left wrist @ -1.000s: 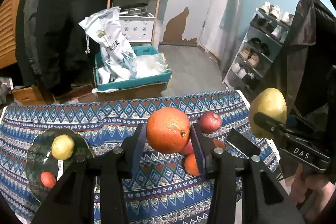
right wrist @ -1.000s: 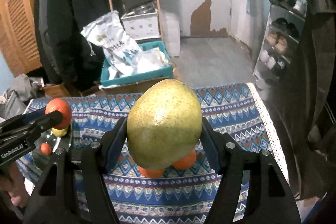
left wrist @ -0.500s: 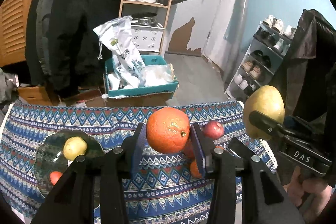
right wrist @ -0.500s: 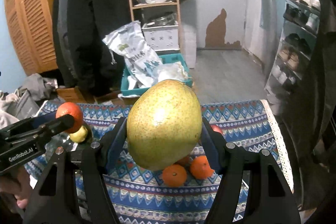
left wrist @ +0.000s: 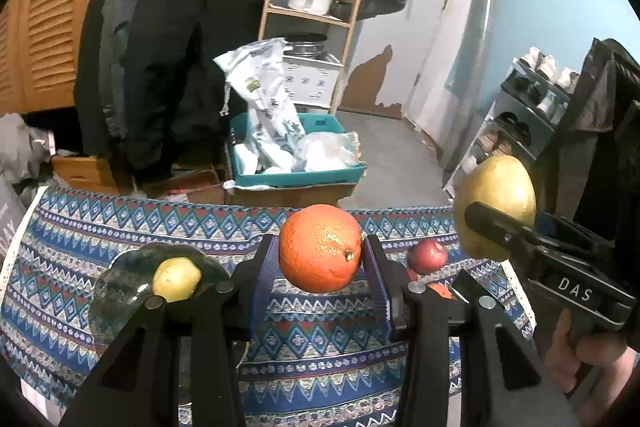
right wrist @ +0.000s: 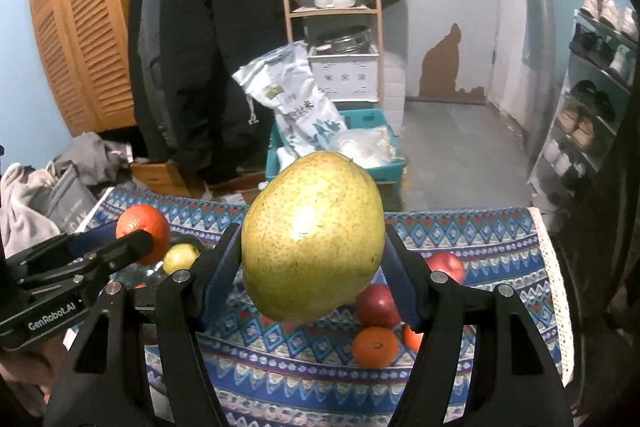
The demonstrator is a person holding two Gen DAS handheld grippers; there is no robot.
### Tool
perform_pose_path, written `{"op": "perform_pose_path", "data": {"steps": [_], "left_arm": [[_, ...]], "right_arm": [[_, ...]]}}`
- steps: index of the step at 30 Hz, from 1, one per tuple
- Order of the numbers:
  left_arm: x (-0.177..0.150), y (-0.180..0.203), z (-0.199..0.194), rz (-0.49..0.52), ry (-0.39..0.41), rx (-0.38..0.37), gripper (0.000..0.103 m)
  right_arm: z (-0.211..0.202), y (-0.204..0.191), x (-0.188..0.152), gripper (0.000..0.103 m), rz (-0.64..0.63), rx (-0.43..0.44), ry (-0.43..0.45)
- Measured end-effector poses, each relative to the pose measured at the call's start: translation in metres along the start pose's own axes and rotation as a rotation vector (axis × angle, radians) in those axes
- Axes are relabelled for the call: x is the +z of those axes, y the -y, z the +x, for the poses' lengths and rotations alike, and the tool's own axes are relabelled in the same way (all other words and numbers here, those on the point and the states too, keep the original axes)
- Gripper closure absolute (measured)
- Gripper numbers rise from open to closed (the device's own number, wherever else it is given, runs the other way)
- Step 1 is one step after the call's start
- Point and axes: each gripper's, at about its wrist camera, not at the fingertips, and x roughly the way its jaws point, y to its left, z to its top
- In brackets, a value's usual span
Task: Organize fruits
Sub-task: 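Lift and carry the orange and green mango over the green glass bowl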
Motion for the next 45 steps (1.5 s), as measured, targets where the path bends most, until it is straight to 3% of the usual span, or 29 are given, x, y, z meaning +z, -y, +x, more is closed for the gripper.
{"op": "perform_pose_path", "data": {"steps": [32,45], "left_arm": [[-0.026,-0.140,-0.010,-0.202,-0.040,0.175,0.059],[-0.067,-0.187,0.031,-0.271,-0.190,0.246,0.059]], "right_arm": [[0.088,-0.145,0.006,0.035,-0.144,0.179,-0.135],[0.136,-0.177,-0.021,0.035,-0.163,0.224,-0.252]]}}
